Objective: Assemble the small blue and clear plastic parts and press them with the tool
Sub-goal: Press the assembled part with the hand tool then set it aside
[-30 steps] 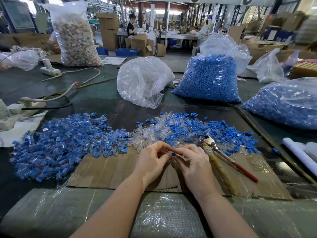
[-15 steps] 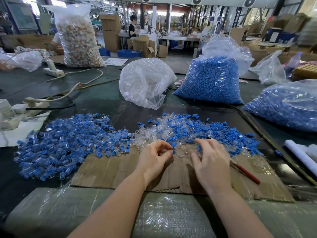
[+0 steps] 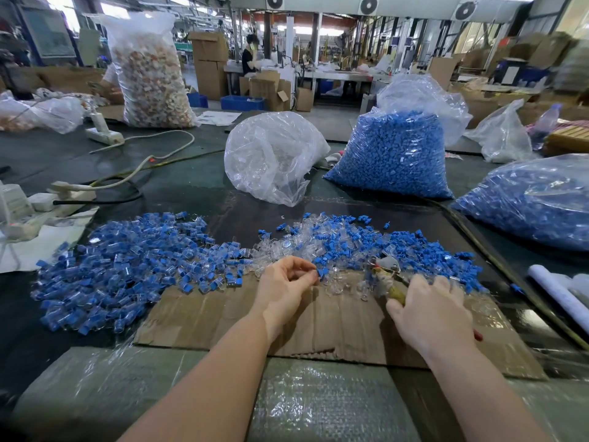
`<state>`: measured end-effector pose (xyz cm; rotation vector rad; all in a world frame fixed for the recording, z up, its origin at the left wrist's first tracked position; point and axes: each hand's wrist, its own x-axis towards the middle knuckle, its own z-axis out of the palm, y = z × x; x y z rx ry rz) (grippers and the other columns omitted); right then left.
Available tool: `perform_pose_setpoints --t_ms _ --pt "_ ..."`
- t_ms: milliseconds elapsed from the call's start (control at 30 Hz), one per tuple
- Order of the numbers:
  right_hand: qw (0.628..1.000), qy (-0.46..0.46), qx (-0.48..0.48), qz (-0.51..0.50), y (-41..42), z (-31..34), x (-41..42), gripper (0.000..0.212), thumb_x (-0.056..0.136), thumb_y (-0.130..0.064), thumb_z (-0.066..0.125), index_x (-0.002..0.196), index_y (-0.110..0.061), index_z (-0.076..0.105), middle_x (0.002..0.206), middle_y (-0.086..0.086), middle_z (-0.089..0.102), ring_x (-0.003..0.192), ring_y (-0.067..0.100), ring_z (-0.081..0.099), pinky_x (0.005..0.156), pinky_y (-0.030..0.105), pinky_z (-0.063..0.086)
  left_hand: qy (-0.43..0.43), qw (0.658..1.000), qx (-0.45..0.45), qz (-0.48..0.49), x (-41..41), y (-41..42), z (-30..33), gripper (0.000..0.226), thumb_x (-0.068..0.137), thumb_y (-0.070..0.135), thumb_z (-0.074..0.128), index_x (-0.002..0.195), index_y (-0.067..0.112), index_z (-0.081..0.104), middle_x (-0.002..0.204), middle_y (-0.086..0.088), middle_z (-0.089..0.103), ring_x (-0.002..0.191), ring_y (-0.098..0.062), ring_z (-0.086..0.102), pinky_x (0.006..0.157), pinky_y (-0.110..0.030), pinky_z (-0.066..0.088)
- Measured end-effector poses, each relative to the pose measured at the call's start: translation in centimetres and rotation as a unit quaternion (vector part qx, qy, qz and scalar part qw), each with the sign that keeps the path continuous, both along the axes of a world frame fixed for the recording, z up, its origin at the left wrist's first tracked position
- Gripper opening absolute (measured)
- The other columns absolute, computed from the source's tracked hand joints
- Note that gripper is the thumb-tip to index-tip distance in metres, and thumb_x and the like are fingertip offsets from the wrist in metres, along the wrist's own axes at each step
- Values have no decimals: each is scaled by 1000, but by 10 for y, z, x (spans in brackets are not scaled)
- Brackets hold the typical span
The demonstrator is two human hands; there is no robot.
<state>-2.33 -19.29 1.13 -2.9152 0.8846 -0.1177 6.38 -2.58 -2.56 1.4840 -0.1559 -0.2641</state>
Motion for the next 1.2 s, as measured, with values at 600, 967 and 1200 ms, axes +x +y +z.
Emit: perform_pose_setpoints --t_ms 600,967,1200 --pt "910 76 378 154 37 39 -5 23 90 -23 50 69 -17 41 72 -4 42 54 7 38 35 11 28 12 999 3 29 1 -1 3 8 85 2 63 83 10 63 71 -7 65 53 -6 60 49 -15 47" --pt "915 122 337 186 40 43 -3 18 87 -6 44 75 -19 41 78 -1 47 61 10 42 49 21 30 20 999 11 32 0 -1 8 5 86 0 61 90 3 62 80 -15 66 62 -13 61 55 -17 52" --pt "914 131 332 192 41 45 -1 19 88 -7 43 73 -19 40 80 0 46 62 10 43 50 21 30 16 999 35 21 -1 0 8 7 87 1 59 92 4 63 74 -9 64 58 -8 61 50 -14 48"
